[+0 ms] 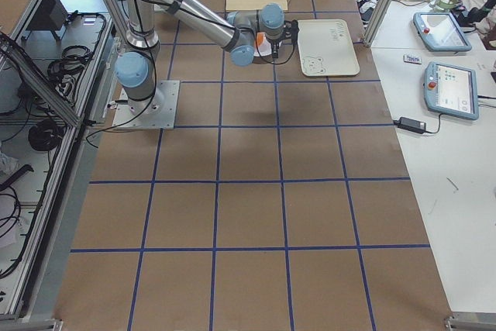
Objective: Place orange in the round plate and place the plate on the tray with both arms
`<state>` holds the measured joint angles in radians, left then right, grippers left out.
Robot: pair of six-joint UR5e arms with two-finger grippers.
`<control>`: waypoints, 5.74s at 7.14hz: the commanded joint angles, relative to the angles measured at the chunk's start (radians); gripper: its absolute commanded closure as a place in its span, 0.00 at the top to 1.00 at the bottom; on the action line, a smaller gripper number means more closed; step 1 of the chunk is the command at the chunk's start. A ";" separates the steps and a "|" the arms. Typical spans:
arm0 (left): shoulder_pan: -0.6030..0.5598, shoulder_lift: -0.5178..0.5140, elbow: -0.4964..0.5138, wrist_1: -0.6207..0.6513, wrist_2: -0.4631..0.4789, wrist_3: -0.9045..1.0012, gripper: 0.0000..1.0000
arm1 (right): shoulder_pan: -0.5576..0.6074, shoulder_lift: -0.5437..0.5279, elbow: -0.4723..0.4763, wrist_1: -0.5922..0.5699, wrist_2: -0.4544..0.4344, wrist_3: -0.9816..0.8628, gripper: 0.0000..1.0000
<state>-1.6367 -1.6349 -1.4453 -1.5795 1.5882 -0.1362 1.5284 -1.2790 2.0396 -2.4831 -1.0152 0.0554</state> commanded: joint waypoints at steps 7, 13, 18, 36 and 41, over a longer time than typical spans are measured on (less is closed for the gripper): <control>0.026 0.093 -0.130 0.136 0.016 0.070 1.00 | 0.031 0.073 0.134 -0.103 0.058 0.058 0.90; 0.026 0.095 -0.129 0.138 0.026 0.070 1.00 | 0.047 0.076 0.142 -0.097 0.087 0.061 0.00; 0.026 0.096 -0.129 0.138 0.024 0.070 1.00 | 0.033 0.102 -0.159 0.016 0.112 0.205 0.00; 0.028 0.099 -0.132 0.138 0.026 0.070 1.00 | 0.030 -0.231 -0.577 0.894 -0.528 -0.104 1.00; 0.026 0.099 -0.132 0.138 0.026 0.070 1.00 | 0.029 -0.264 -0.463 0.761 -0.606 -0.103 1.00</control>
<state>-1.6105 -1.5355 -1.5769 -1.4419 1.6138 -0.0660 1.5570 -1.5451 1.5815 -1.7091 -1.6149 -0.0480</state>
